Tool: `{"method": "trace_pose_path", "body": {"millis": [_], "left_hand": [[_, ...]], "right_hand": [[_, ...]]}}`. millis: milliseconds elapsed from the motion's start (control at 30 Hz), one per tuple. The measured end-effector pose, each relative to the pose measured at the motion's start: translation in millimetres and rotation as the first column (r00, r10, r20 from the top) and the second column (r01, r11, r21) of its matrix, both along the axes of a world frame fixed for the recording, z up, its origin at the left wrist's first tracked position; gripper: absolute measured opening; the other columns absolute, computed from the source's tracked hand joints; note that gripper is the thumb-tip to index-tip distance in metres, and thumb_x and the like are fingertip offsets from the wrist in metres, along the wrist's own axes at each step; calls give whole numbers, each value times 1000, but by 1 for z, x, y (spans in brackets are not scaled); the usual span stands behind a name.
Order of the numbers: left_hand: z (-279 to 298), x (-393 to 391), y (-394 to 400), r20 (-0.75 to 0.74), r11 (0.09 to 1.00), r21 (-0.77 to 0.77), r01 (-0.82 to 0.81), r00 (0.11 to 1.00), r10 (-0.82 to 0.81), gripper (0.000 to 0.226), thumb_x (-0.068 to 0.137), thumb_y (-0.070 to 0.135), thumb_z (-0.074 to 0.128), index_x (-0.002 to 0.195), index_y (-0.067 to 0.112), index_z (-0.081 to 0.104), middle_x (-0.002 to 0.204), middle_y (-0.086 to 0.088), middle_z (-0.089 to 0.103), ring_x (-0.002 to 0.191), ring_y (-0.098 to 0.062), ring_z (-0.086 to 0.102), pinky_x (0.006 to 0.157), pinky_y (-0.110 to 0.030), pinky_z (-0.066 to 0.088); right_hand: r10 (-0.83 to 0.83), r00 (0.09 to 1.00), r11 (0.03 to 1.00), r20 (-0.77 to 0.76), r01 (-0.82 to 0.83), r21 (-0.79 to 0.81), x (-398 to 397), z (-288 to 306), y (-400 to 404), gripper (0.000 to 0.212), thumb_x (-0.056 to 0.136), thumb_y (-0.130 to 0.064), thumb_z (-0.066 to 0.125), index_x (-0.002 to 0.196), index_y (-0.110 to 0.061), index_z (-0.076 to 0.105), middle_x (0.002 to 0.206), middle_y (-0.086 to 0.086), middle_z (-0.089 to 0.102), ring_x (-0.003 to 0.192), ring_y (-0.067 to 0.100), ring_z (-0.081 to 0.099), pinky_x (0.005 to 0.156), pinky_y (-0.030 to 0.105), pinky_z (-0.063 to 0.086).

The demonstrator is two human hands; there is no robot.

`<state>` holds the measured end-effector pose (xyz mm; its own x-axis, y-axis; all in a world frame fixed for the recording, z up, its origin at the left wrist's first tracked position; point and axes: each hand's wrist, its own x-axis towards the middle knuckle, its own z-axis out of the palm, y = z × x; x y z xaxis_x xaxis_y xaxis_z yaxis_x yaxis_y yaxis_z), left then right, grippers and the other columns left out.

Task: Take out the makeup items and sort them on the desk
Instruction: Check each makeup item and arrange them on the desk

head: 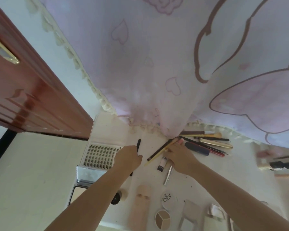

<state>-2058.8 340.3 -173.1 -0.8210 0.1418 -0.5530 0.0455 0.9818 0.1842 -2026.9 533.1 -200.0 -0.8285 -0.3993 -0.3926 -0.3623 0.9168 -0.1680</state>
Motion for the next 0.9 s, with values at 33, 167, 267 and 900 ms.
{"method": "trace_pose_path", "body": {"millis": [33, 167, 267, 900], "left_hand": [[1, 1, 1, 5, 1000, -9, 10, 1000, -9, 32, 96, 31, 40, 110, 6, 53, 103, -6, 57, 107, -22, 56, 78, -25, 40], [8, 6, 4, 32, 999, -40, 37, 999, -36, 22, 95, 29, 40, 91, 10, 50, 73, 3, 45, 86, -20, 53, 72, -25, 40], [17, 9, 9, 9, 999, 2, 41, 999, -41, 22, 95, 27, 40, 87, 9, 47, 69, 3, 43, 83, -20, 51, 68, -26, 39], [159, 44, 181, -129, 402, 915, -47, 907, 401, 37, 100, 23, 28, 64, 25, 36, 62, 7, 39, 56, -4, 38, 52, -13, 32]], "right_hand": [[16, 1000, 999, -7, -16, 34, 0, 1, -1, 35, 94, -17, 41, 129, -15, 47, 130, 5, 45, 128, 22, 33, 110, 40, 21], [56, 998, 992, -12, -54, 112, 1, 2, -5, 33, 92, -10, 41, 123, -12, 51, 125, 8, 43, 122, 24, 35, 103, 39, 25], [47, 998, 997, -29, -45, 62, 0, 6, -5, 32, 89, -7, 43, 120, -10, 53, 124, 7, 44, 120, 25, 36, 99, 36, 28], [-827, 542, 242, 146, 579, -779, 42, 199, 76, 53, 97, -37, 29, 69, -4, 59, 65, 9, 53, 61, 20, 49, 62, 27, 41]]}}
